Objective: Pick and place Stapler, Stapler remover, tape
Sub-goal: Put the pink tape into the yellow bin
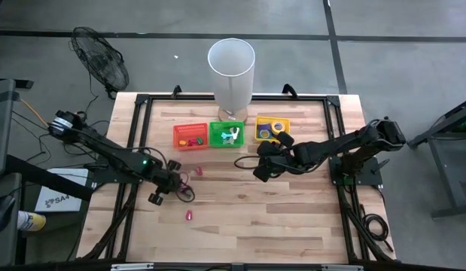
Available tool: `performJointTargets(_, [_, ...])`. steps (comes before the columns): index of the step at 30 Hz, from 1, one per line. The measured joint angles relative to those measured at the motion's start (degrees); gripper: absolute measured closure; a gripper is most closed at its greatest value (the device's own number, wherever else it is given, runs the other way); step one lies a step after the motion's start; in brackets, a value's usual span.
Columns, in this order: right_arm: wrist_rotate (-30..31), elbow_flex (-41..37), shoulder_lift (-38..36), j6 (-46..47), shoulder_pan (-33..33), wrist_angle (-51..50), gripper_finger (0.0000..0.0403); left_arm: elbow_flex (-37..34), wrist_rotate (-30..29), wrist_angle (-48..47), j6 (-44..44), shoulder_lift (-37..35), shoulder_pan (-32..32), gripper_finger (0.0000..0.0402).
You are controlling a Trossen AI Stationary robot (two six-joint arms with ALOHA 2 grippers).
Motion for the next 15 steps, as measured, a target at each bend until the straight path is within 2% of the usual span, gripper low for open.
performJointTargets(4, [-0.77,0.0,0.0,0.02,0.0,0.05,0.0279,-0.07,-2.26,-0.26,1.49,-0.8,-0.05,0.0366])
performJointTargets(7, [-0.87,0.0,0.0,-0.57,0.0,0.18,0.0279,0.92,-7.49,-1.16,3.25,-1.26,0.05,0.0366])
performJointTargets(15, [-1.18,0.0,0.0,-4.21,0.0,3.35,0.0279,8.99,-15.99,-0.98,12.39,-1.46,0.04,0.0366])
